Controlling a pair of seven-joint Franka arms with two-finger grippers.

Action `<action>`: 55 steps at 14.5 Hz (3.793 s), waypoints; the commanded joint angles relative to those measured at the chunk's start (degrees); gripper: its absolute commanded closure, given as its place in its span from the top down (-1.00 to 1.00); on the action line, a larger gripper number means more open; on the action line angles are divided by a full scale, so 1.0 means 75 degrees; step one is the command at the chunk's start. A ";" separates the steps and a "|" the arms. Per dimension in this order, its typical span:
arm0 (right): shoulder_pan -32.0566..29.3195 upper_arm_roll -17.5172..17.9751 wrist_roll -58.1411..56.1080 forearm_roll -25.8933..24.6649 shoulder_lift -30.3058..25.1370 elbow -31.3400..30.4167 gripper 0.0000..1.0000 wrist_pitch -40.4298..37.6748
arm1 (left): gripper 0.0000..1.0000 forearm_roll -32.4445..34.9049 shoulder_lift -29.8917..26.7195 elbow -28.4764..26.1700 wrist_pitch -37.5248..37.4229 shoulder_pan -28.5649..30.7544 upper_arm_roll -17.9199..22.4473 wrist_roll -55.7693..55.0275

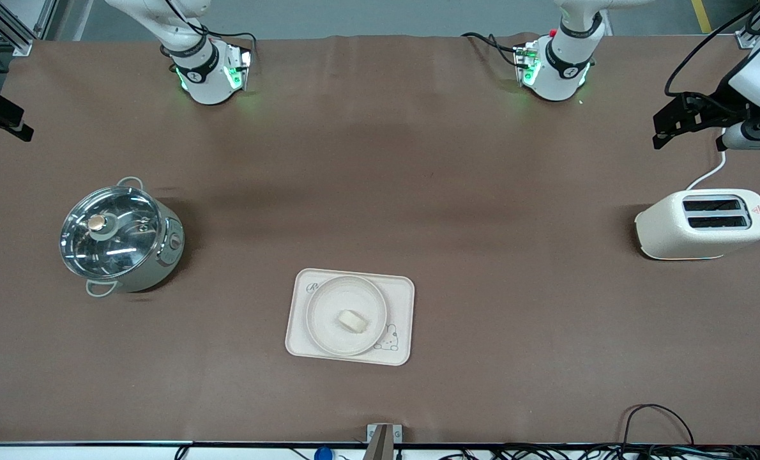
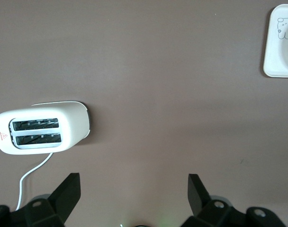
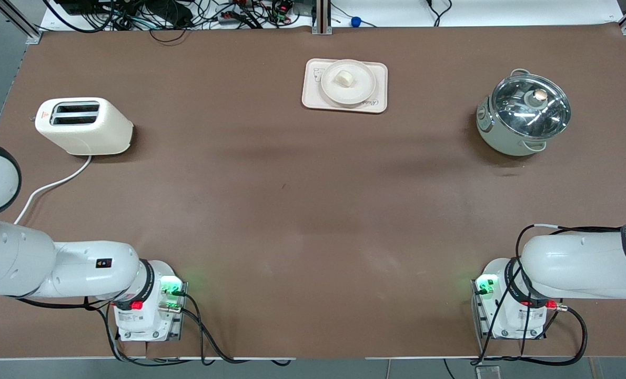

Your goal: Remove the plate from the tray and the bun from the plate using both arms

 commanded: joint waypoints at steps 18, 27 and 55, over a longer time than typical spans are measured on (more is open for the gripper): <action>0.0034 -0.0015 -0.0034 -0.0047 -0.0193 -0.0285 1.00 0.0114 | 1.00 -0.0027 0.0184 0.0322 -0.0118 0.0049 -0.0004 0.0113; 0.0713 -0.0003 0.0130 0.1523 0.0917 -0.1668 1.00 0.2351 | 1.00 -0.0097 0.0196 0.0298 -0.0106 0.0260 -0.0004 0.0124; 0.3245 0.0008 0.1173 0.4465 0.6509 -0.0696 0.93 0.8492 | 1.00 -0.0086 0.0290 0.0404 -0.0083 0.0271 0.0031 0.0136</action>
